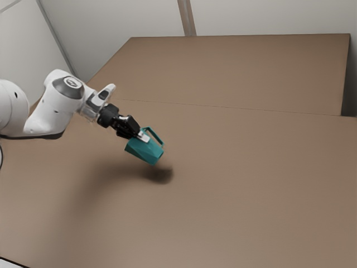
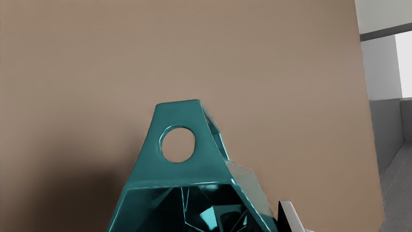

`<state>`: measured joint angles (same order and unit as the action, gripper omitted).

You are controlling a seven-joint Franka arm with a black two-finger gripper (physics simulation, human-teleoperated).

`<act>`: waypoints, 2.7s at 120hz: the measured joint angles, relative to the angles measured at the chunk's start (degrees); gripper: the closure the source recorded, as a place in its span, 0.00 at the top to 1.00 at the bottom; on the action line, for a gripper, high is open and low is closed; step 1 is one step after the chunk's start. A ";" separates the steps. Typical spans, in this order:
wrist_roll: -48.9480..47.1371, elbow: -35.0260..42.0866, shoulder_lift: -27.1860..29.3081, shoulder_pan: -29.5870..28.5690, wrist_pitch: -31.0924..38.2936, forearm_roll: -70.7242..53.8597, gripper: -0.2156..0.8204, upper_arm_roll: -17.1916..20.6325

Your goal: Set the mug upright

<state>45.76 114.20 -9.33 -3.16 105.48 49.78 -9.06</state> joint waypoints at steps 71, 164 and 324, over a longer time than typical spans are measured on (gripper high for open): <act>-12.36 -3.71 5.73 2.33 1.58 -33.29 0.04 5.50; -21.01 14.40 12.75 5.96 24.78 -49.17 0.05 8.12; -29.22 23.56 12.37 6.84 36.58 -58.34 0.07 9.62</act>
<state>16.54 137.75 3.04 3.68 142.07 -8.56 0.55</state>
